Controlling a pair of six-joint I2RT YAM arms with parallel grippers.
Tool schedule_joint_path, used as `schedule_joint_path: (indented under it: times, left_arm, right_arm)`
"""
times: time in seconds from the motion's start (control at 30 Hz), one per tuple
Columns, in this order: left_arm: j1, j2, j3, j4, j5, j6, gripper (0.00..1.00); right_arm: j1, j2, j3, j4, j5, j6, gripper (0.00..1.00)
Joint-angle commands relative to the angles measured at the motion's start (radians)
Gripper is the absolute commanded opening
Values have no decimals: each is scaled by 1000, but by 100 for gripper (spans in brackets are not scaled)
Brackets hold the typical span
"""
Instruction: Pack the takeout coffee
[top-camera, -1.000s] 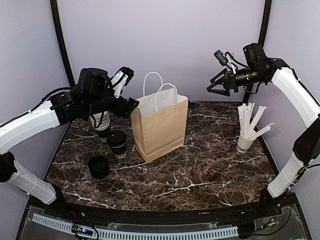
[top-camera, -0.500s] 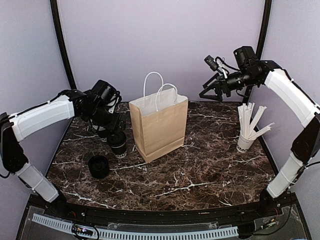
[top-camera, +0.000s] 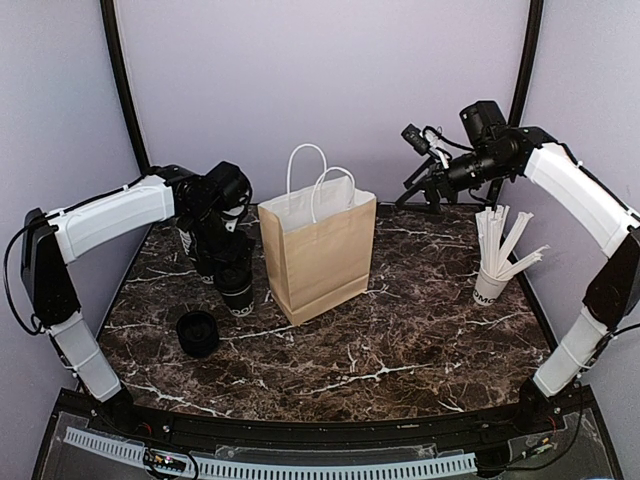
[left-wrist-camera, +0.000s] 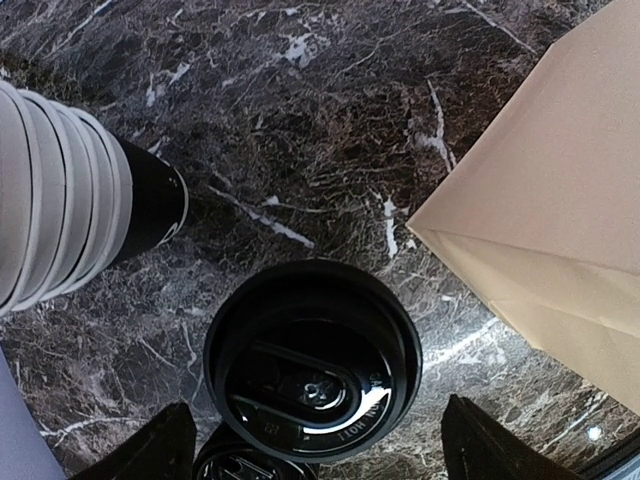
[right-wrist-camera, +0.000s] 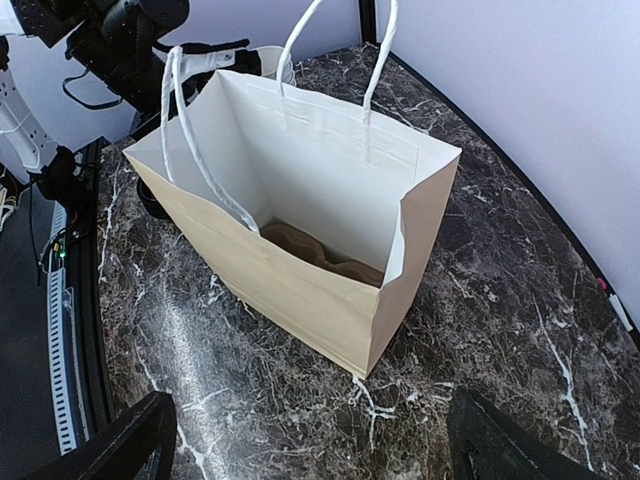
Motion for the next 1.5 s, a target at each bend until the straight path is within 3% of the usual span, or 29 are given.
schedule_joint_path:
  times: [0.0, 0.43, 0.8, 1.03, 1.17, 1.27, 1.47]
  left_arm:
    - [3, 6, 12, -67, 8, -29, 88]
    - [3, 63, 14, -33, -5, -5, 86]
    - [3, 89, 50, -50, 5, 17, 67]
    - [-6, -53, 48, -148, 66, 29, 62]
    - [-89, -168, 24, -162, 80, 80, 61]
    - [-240, -213, 22, -172, 108, 124, 60]
    - [-447, -152, 98, -155, 192, 132, 56]
  right_arm:
    - [4, -35, -14, 23, 1, -15, 95]
    - [5, -46, -31, 25, -4, -17, 95]
    - [5, -59, -45, 29, -5, -16, 94]
    - [3, -58, -40, 25, -19, -8, 94]
    - [-16, -47, -28, 33, -65, 17, 94]
    - [-37, -34, -12, 39, -82, 32, 94]
    - [-83, -29, 0, 54, -95, 59, 94]
